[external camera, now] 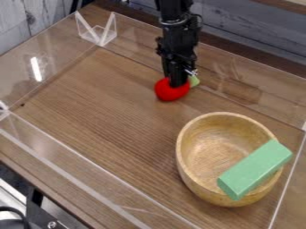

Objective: Move the red object to the right side of the table

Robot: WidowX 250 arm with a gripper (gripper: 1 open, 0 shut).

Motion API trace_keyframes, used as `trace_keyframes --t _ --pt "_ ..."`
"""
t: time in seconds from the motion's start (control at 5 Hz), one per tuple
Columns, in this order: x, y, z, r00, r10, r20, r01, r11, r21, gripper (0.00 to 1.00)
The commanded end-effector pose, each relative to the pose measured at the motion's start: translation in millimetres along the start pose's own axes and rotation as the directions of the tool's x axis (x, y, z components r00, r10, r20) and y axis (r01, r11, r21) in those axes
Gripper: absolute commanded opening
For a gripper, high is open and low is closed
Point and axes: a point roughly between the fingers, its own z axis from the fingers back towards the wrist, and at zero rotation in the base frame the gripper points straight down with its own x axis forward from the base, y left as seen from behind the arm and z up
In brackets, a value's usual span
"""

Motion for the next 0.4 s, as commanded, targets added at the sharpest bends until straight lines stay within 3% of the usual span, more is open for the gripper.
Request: trace_keyframes --t 0.0,0.2 --pt "-1.0 -31.1 -24.8 0.998 0.033 -0.056 -0.036 0.998 -0.053 0.0" --pt "2.9 -43.3 -29.8 0.997 0.031 -0.067 -0.035 0.998 -0.061 0.0"
